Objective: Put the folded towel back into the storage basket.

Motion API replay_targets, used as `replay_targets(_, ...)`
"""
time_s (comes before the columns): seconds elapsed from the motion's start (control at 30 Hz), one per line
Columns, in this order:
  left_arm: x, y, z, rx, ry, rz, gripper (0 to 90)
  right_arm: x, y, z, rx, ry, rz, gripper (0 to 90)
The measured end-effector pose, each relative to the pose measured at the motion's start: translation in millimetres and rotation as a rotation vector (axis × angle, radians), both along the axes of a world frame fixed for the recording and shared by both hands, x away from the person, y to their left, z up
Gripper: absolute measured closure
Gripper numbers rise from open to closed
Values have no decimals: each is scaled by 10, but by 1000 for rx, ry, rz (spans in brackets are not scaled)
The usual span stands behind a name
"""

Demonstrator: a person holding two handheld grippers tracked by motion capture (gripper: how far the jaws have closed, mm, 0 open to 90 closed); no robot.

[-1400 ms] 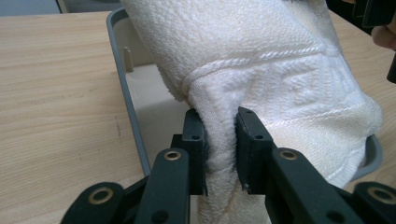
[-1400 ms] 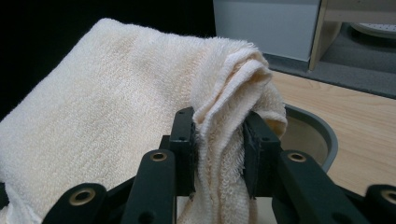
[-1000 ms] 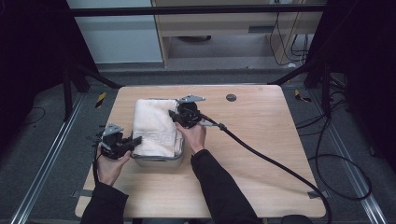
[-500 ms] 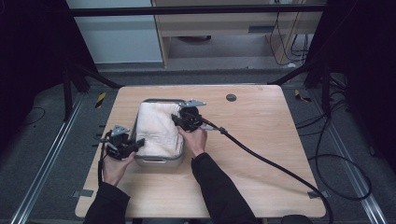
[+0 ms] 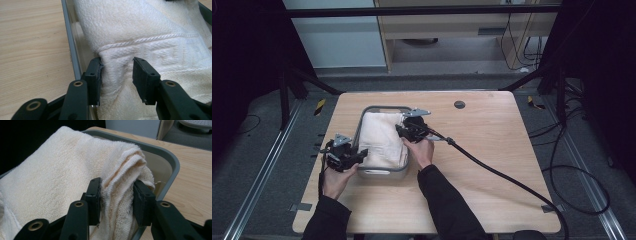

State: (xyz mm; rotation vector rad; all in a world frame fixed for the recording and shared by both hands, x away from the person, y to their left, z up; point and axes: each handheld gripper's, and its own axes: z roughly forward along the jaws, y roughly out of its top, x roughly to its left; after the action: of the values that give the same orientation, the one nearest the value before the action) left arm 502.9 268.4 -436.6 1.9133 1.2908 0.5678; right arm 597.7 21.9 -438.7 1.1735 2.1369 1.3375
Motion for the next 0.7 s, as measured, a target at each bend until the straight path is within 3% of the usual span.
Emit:
replay_targets(0.17,-25,22,38,-20,-31,-1,567,-8,-7,0,-32,-34,13,558)
replay_targets(0.23,-46,30,72,-30,-51,-2,562,-31,-19,19,-26,-67,14,560)
replay_targets(0.4,-115,47,161,-49,-98,-10,544,-81,-92,127,-7,-90,10,516)
replay_targets(0.7,-238,54,235,-75,-160,-21,413,-235,-485,372,10,-144,15,332)
